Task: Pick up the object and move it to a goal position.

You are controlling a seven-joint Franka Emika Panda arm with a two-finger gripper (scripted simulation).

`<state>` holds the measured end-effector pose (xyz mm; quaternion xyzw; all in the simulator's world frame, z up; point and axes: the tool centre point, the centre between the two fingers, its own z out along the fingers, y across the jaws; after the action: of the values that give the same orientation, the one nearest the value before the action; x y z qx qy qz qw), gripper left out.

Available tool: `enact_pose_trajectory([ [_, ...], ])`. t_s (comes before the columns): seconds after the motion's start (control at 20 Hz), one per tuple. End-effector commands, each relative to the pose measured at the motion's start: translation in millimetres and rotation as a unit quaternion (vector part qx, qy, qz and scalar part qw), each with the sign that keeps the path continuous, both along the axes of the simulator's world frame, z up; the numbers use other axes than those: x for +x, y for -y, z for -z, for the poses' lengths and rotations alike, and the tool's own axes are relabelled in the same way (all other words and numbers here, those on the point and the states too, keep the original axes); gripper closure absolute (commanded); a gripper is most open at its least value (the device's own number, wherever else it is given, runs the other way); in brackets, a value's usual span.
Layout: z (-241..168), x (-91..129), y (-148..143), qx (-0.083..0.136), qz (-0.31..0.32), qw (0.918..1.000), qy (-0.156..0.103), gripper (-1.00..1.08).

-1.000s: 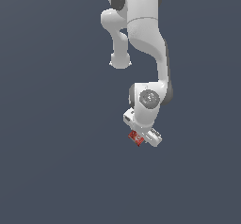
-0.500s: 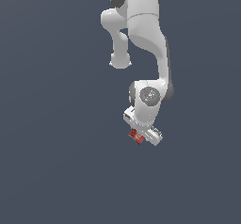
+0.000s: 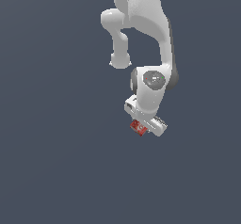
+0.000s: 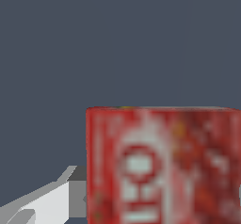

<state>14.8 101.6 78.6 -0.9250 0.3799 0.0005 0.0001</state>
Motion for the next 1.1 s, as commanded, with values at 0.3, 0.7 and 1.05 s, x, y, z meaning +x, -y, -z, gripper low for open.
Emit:
enact_pose_trajectory([
  [0.3, -80, -27, -8, 0.0, 0.0, 1.0, 0.0, 1.08],
  [0.7, -160, -53, -15, 0.0, 0.0, 1.0, 0.0, 1.08],
  [1.05, -209, -68, -20, -0.001, 0.0, 1.0, 0.001, 1.08],
])
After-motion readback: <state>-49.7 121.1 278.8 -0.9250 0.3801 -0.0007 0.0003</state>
